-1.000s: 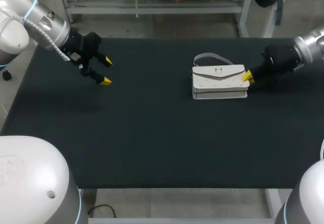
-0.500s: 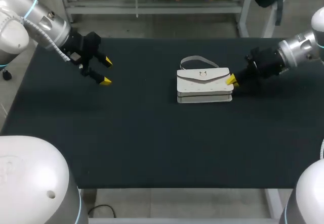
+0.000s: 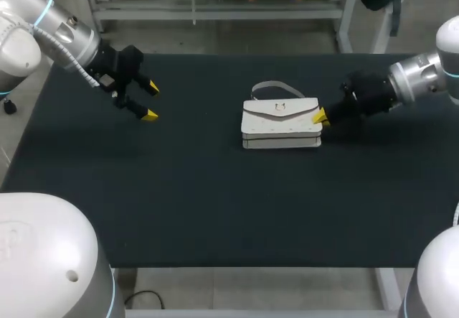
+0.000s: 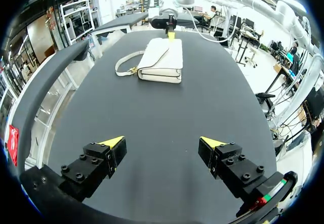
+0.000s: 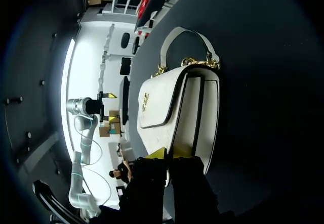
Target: Pick up the bag, open it, inspect its contents, close it, and place it on the opposite side
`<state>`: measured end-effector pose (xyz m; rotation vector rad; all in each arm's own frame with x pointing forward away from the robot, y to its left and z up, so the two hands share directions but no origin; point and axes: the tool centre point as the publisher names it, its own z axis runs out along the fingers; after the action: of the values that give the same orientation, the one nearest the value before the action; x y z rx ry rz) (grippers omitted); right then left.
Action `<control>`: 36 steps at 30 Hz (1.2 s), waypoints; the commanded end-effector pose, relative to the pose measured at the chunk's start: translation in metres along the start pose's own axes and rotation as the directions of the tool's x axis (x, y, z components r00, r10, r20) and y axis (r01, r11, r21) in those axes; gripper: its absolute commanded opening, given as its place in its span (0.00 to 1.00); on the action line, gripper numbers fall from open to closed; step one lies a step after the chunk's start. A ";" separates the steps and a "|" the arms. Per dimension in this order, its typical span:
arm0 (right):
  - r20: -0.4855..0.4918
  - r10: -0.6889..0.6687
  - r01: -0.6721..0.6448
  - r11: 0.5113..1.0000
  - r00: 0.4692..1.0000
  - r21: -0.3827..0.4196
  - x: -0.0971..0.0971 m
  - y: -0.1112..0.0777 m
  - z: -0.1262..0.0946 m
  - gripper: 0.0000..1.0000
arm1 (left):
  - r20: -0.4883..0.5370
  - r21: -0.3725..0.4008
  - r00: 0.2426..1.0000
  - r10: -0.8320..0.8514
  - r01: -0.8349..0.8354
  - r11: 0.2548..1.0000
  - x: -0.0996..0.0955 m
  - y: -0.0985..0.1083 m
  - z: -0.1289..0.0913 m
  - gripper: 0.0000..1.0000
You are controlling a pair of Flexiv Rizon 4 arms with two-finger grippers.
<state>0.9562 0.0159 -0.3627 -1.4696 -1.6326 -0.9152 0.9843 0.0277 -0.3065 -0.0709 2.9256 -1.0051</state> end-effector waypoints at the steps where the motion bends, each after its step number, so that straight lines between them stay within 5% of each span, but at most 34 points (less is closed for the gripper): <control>1: -0.013 -0.020 0.020 0.999 1.000 0.028 0.012 0.005 0.030 0.00 | 0.002 0.002 1.000 0.001 -0.001 1.000 0.000 0.000 0.001 1.00; 17: -0.038 -0.030 0.031 0.999 0.999 0.034 0.033 -0.009 0.082 0.00 | 0.002 0.002 1.000 0.001 -0.001 1.000 0.000 0.000 0.001 1.00; 36: -0.063 -0.019 0.020 1.000 0.998 0.010 0.042 -0.009 0.094 0.00 | 0.002 0.002 1.000 0.001 -0.001 1.000 0.000 0.000 0.001 1.00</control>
<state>0.9387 0.1148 -0.3687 -1.4054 -1.6082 -0.9495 0.9843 0.0277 -0.3065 -0.0711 2.9256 -1.0051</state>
